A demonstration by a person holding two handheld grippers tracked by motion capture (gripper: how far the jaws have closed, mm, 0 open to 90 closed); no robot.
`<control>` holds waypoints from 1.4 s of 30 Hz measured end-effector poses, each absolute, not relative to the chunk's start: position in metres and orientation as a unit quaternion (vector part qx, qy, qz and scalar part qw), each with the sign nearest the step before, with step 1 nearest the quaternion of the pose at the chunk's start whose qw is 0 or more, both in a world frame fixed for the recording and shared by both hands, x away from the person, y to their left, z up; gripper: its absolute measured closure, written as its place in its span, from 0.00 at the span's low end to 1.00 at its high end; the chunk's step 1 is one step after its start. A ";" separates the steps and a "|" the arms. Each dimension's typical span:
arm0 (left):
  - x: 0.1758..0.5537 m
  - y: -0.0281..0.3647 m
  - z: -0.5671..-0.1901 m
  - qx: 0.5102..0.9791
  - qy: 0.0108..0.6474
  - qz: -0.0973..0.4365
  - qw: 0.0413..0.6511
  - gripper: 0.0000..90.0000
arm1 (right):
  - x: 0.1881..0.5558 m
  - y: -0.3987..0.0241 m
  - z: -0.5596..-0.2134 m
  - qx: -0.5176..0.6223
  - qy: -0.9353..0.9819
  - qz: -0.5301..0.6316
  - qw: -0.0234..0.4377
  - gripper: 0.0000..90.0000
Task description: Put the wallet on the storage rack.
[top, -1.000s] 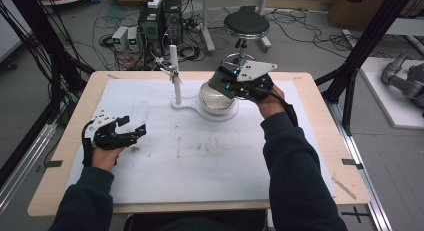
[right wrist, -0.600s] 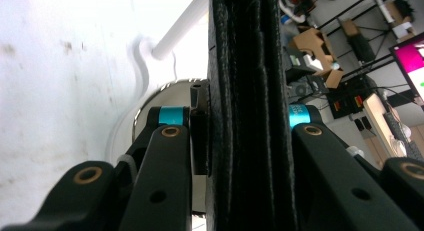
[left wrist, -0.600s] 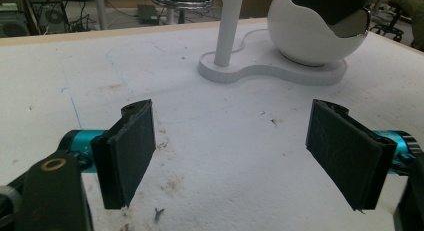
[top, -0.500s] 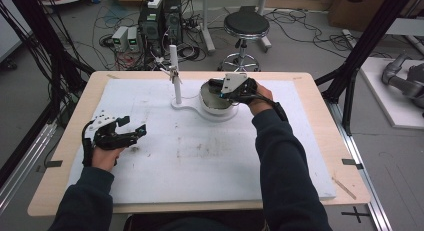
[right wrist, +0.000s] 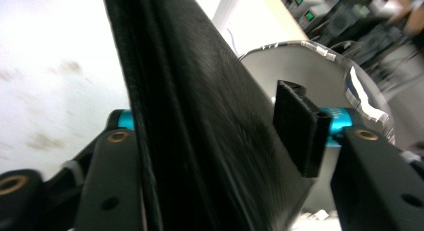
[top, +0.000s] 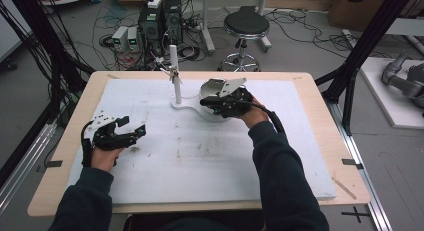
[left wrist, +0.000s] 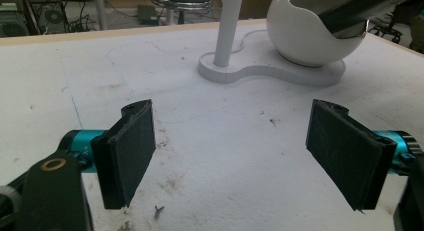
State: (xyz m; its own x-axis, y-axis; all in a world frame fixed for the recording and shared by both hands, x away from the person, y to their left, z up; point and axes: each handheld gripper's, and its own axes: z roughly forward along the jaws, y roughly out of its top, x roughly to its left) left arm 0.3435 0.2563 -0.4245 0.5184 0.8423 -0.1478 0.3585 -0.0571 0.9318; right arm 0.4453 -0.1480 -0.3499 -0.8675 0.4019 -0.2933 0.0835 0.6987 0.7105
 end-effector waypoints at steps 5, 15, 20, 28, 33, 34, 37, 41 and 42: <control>0.343 0.256 -0.424 0.691 0.435 0.227 0.532 0.22 | 0.436 -0.156 -0.338 0.138 0.887 0.388 0.208 0.45; 0.343 0.256 -0.424 0.690 0.435 0.227 0.532 0.22 | 0.421 -0.161 -0.319 0.118 0.885 0.418 0.167 0.71; 0.343 0.255 -0.424 0.691 0.435 0.226 0.531 0.22 | 0.422 -0.161 -0.321 0.108 0.887 0.420 0.160 0.86; 0.343 0.256 -0.424 0.691 0.433 0.227 0.533 0.22 | 0.420 -0.165 -0.332 0.164 0.868 0.435 0.174 0.55; 0.343 0.255 -0.424 0.692 0.428 0.229 0.534 0.22 | 0.408 -0.193 -0.329 0.212 0.834 0.473 0.188 0.43; 0.343 0.255 -0.423 0.692 0.428 0.229 0.535 0.22 | 0.405 -0.200 -0.328 0.228 0.829 0.475 0.188 0.41; 0.342 0.255 -0.421 0.690 0.423 0.230 0.541 0.22 | 0.392 -0.223 -0.328 0.273 0.813 0.479 0.189 0.33; 0.343 0.253 -0.418 0.690 0.417 0.230 0.545 0.22 | 0.371 -0.252 -0.335 0.311 0.797 0.474 0.210 0.33; 0.343 0.252 -0.417 0.690 0.417 0.229 0.545 0.22 | 0.364 -0.260 -0.338 0.324 0.791 0.470 0.218 0.32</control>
